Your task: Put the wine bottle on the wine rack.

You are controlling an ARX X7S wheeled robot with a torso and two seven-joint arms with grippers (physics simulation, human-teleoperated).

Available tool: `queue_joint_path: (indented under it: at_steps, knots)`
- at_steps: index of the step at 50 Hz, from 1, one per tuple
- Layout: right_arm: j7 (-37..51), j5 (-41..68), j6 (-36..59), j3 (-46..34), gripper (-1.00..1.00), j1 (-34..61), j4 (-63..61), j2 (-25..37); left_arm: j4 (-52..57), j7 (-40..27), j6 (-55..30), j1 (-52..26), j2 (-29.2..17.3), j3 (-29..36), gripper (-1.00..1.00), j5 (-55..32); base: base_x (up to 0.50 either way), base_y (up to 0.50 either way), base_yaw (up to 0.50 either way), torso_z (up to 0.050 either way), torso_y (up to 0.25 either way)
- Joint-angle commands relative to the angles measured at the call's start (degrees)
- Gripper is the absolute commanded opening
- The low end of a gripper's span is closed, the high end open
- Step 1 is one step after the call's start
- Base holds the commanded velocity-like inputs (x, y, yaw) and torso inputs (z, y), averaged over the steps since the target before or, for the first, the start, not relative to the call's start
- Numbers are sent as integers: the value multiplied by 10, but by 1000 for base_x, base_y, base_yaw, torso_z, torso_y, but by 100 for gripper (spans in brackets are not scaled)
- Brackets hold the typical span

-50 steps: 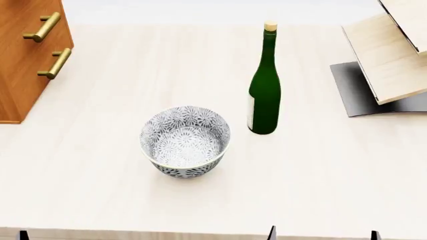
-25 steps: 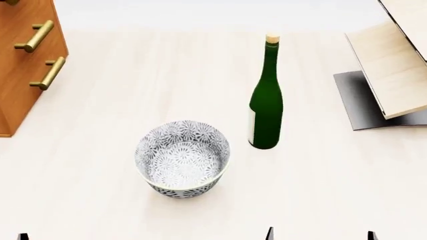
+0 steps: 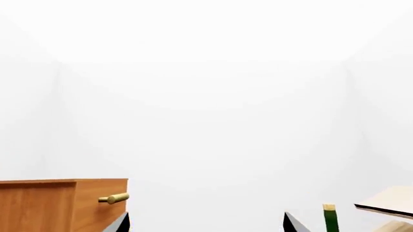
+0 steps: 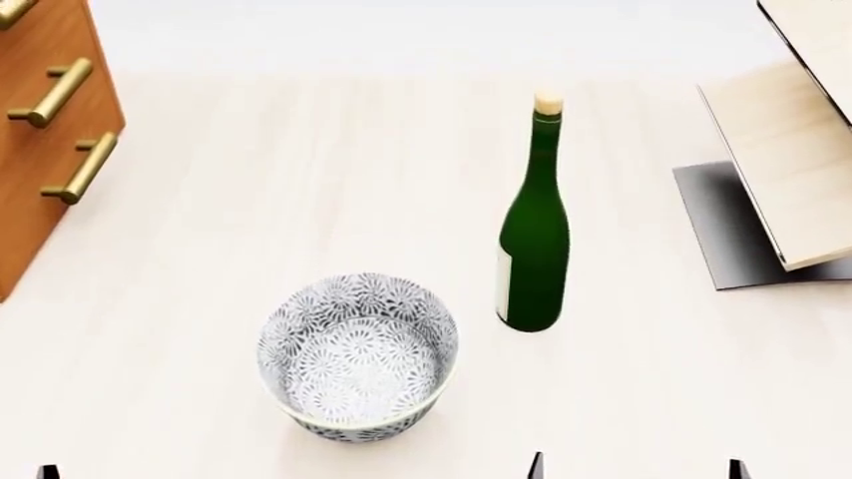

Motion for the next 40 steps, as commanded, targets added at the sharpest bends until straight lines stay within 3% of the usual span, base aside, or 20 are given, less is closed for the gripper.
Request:
queue_joint_path:
  at_steps: [1,40]
  knots:
    - [5,0,0,-4,100,3,4,4,-2,-6,0,-2,-4,3,100,0,148,0,0,0,0]
    - [19,5,7,-16,100,10,11,18,-2,-21,-5,-6,-18,13,100,0,148,0,0,0,0]
